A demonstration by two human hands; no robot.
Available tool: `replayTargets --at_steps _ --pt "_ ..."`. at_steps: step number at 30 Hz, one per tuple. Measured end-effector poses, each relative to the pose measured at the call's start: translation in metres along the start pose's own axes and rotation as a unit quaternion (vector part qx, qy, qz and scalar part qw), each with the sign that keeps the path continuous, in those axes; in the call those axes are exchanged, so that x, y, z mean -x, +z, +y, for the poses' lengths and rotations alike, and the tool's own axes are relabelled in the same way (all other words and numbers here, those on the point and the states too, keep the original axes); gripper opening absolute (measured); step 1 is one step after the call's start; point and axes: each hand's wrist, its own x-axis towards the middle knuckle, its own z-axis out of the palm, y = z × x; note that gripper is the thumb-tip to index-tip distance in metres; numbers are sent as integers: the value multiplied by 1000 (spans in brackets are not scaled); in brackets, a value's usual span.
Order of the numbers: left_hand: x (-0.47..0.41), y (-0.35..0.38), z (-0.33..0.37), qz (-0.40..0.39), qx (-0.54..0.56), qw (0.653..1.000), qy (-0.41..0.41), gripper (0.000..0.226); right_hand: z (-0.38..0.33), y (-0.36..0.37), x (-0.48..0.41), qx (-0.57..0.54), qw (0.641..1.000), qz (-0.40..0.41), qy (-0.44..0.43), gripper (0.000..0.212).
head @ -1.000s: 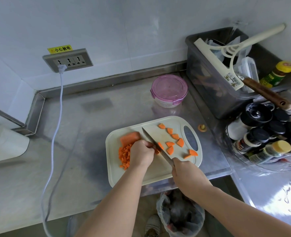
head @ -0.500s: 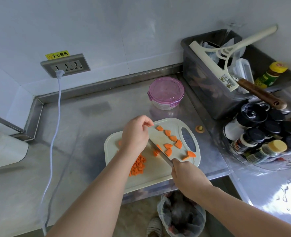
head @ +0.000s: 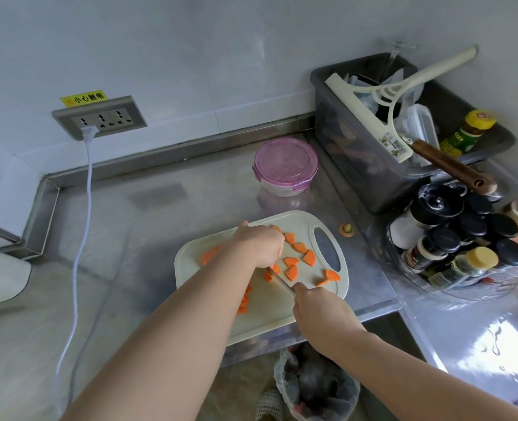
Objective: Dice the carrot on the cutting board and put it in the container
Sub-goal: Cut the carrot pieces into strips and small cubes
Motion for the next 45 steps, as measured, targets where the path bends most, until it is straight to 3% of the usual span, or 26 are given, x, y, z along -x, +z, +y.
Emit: replayTargets --at_steps 4,7,9,11,13,14,16,18,20,22,24,27,36,45 --pt "6 -1 2 33 65 997 2 24 2 4 -1 12 1000 2 -9 53" --pt "14 -5 -4 153 174 973 2 30 1 4 4 -40 999 23 7 43" --pt "20 -7 -11 284 242 928 -8 34 2 -2 9 -78 996 38 23 28" --pt "28 -4 -20 410 327 851 -39 35 3 -9 12 -133 988 60 46 27" --pt "37 3 -29 472 364 799 -82 34 4 -11 11 -191 977 64 72 29" --pt "41 9 -32 475 357 798 -101 34 6 -12 9 -198 975 67 74 29" --pt "44 24 -38 431 322 832 -135 29 10 -12 8 -179 979 80 55 27" --pt "42 38 -42 335 262 894 -137 30 14 -10 6 -174 979 93 52 26" --pt "37 48 -42 224 161 959 -57 41 18 -8 5 -177 978 93 52 24" --pt "32 50 -36 125 52 990 28 56 22 -6 3 -180 978 98 49 21" --pt "27 48 -30 69 -15 995 70 62 23 -6 3 -184 977 99 44 19" --pt "18 43 -26 52 -51 994 85 58 22 -6 4 -190 976 102 37 18" --pt "4 35 -23 37 -43 994 98 28 25 -4 4 -204 972 102 44 16" --pt "6 38 -23 60 -56 993 89 31 24 -1 2 -192 977 86 45 18"
